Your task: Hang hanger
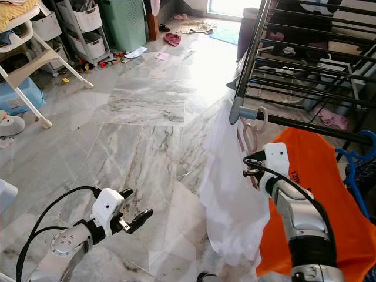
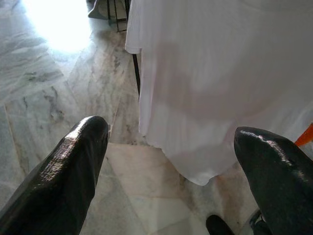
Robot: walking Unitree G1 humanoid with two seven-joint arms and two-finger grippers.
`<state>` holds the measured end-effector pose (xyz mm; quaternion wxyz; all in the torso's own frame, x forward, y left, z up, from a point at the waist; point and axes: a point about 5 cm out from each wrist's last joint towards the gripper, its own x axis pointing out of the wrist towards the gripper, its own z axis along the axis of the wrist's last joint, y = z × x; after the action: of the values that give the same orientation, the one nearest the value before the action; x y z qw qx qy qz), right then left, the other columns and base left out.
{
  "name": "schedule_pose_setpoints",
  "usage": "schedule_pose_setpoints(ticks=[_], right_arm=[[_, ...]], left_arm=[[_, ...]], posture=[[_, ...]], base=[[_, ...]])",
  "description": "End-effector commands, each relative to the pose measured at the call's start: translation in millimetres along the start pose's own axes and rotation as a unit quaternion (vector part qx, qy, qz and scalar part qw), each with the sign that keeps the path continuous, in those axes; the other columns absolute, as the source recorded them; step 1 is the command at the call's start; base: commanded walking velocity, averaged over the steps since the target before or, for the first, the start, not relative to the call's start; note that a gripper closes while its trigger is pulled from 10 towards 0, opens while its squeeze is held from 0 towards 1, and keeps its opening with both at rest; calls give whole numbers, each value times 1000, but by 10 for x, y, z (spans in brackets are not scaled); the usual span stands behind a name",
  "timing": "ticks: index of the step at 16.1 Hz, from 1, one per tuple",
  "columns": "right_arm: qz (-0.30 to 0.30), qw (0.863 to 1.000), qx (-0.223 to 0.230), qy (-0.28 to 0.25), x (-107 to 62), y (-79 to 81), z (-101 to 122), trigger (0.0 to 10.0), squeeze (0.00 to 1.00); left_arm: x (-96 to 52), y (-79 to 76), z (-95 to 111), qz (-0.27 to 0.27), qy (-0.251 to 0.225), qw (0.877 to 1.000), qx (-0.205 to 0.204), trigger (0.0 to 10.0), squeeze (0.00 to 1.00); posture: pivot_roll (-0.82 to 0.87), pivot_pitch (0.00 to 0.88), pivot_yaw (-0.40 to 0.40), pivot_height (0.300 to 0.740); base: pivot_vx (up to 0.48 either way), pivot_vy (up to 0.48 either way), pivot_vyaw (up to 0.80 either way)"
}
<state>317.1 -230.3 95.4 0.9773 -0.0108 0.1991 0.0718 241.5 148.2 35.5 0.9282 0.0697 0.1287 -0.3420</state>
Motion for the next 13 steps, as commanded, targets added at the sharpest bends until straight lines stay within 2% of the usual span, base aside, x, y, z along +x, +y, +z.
schedule_pose_setpoints(ticks=[1, 3, 5, 6, 10, 11, 12, 13], right_arm=[[-8, 1000, 3, -5, -11, -27, 4, 0, 0], [-14, 1000, 1, -21, -22, -21, 30, 0, 0], [-35, 995, 6, -88, -66, 2, 144, 0, 0], [-49, 994, 3, -102, -92, 19, 141, 0, 0], [-79, 983, -7, -166, -227, 220, 131, 0, 0], [-79, 983, -4, -166, -246, 244, 112, 0, 0], [-79, 982, -8, -170, -307, 303, 51, 2275, 0], [-78, 982, -16, -171, -356, 348, -8, 6431, 0]], left_arm=[[-21, 5, -31, 0, 7, 1000, 5, 10000, 0], [-8, 21, -14, 11, 1, 1000, 7, 10000, 0], [27, 92, 46, 47, -15, 999, 16, 10000, 0], [40, 123, 63, 63, -22, 998, 12, 10000, 0], [77, 149, 85, 84, -30, 996, 17, 10000, 0], [79, 144, 82, 85, -30, 996, 16, 10000, 0], [82, 134, 69, 95, -28, 995, 18, 10000, 0], [85, 133, 60, 107, -27, 994, 21, 10000, 0]], posture=[[18, 116, 3, 740], [16, 114, 5, 740], [13, 109, 9, 740], [12, 96, 10, 740], [3, 83, 10, 740], [3, 83, 10, 740], [-1, 84, 11, 740], [-5, 85, 12, 740]], base=[[0, 0, 0], [0, 0, 0], [0, 0, 0], [0, 0, 0], [0, 0, 0], [0, 0, 0], [0, 0, 0], [0, 0, 0]])
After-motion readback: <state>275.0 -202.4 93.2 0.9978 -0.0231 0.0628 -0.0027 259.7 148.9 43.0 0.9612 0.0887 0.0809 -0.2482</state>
